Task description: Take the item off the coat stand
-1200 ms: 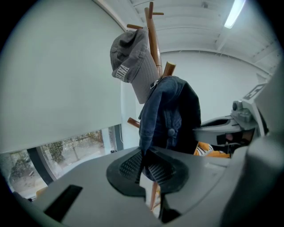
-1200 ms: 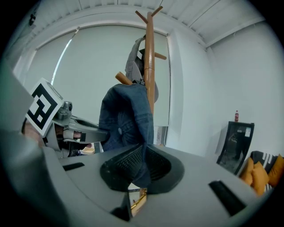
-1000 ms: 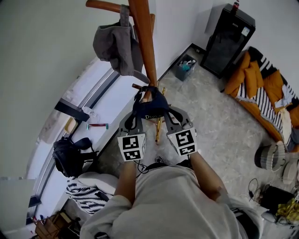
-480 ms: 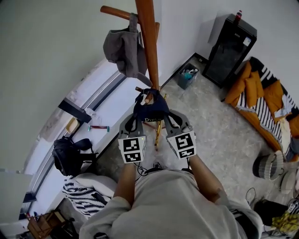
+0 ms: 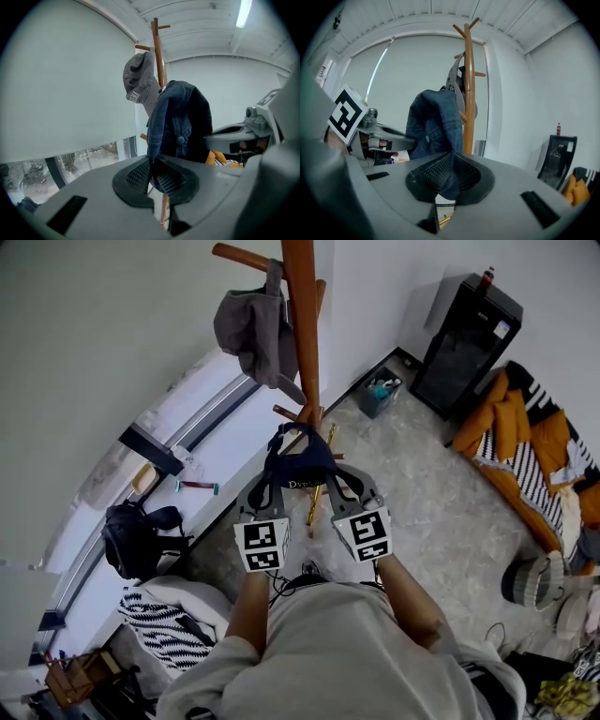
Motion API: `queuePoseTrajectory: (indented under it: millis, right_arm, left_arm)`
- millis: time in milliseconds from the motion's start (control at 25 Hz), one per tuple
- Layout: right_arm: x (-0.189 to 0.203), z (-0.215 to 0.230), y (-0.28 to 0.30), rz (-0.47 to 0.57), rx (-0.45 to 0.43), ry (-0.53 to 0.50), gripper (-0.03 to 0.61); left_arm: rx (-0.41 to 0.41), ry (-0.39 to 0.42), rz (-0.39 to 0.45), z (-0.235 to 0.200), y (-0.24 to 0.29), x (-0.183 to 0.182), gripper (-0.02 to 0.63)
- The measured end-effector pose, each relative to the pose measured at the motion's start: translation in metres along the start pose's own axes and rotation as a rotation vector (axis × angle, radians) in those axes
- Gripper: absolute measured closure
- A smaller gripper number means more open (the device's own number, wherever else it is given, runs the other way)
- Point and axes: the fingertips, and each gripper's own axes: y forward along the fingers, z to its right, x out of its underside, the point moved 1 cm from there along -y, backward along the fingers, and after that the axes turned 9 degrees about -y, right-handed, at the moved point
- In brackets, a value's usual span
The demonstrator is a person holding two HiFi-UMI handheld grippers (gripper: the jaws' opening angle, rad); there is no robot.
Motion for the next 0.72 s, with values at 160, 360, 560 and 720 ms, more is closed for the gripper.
queuePoseTrajectory:
  millis: [160,360,560,720]
  right_arm:
    - [0.003,-0.005,-0.014,0.002,-0.026,-0.004,0.56]
    - [0.006,-0.014,-0.037,0.012,-0.052,-0.001,0.56]
    - [0.008,-0.015,-0.065,0.027,-0.068,-0.003,0.56]
    - [0.013,-0.013,-0.095,0.038,-0.073,-0.003,0.56]
  left_arm:
    - [-0.021,-0.013,-0.001,0.009,-0.015,0.008,0.594]
    - [-0.05,-0.015,-0.002,0.022,-0.037,0.015,0.594]
    - [-0.069,-0.016,0.008,0.045,-0.058,0.02,0.594]
    - [-0.076,-0.01,0.011,0.071,-0.075,0.027,0.594]
